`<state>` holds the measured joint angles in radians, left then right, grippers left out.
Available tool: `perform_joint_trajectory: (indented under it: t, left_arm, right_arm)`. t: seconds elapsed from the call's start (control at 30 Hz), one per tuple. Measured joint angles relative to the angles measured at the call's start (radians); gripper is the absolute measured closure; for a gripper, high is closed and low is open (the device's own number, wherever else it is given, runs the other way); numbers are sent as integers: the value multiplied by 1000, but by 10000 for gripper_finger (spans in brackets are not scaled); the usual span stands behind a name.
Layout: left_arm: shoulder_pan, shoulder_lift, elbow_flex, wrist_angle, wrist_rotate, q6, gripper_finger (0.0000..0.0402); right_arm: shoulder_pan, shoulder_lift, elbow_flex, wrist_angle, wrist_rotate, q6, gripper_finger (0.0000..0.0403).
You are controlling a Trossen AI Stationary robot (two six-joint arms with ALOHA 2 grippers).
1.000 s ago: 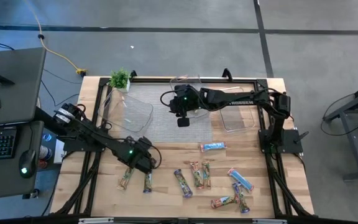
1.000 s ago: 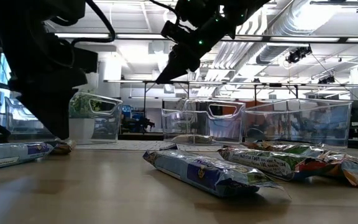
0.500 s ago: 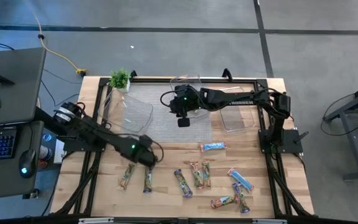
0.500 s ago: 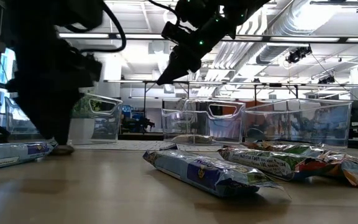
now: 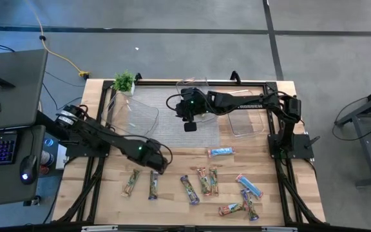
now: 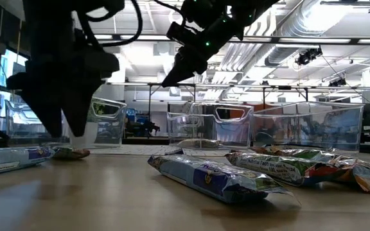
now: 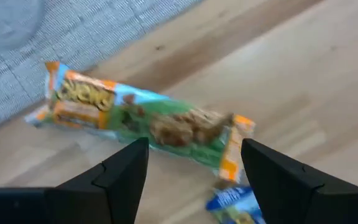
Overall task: Pick and place Granola Bars by type
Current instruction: Put the yellow granola bar into the middle transparent bin
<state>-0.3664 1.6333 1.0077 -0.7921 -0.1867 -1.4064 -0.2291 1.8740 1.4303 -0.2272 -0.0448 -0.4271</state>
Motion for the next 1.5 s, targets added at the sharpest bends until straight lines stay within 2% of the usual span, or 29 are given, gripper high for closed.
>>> perform_joint_trajectory:
  t: [0.1, 0.2, 0.4, 0.47, 0.63, 0.7, 0.8, 0.93, 1.1, 1.5]
  left_arm:
    - [0, 0, 22, 12, 51, -15, 149]
    - [-1, 0, 23, -3, 76, -107, 149]
    - [0, 12, 9, 7, -24, -296, 149]
    - [0, 23, -7, 26, -25, -333, 150]
    - [0, 43, -36, 4, 60, -382, 150]
    - [0, 41, -44, 7, 55, -383, 150]
    - [0, 41, -48, 0, -7, -365, 150]
    - [0, 41, -49, 2, -58, -213, 150]
    - [0, 41, -49, 18, -65, -38, 150]
    - [0, 41, -49, 269, -53, 706, 150]
  right_arm:
    - [0, 0, -16, 21, -41, 0, 283]
    - [0, 1, -33, 28, -71, 0, 283]
    - [0, 2, -81, 69, -75, -1, 283]
    - [0, 2, -87, 76, -75, -3, 283]
    - [6, 2, -87, 99, -35, -8, 283]
    - [11, 2, -87, 110, -16, -8, 283]
    - [14, 2, -87, 115, -14, -8, 283]
    - [14, 2, -87, 107, -15, -8, 283]
    - [14, 2, -87, 98, -14, -22, 283]
    - [14, 1, -87, 112, -15, -23, 283]
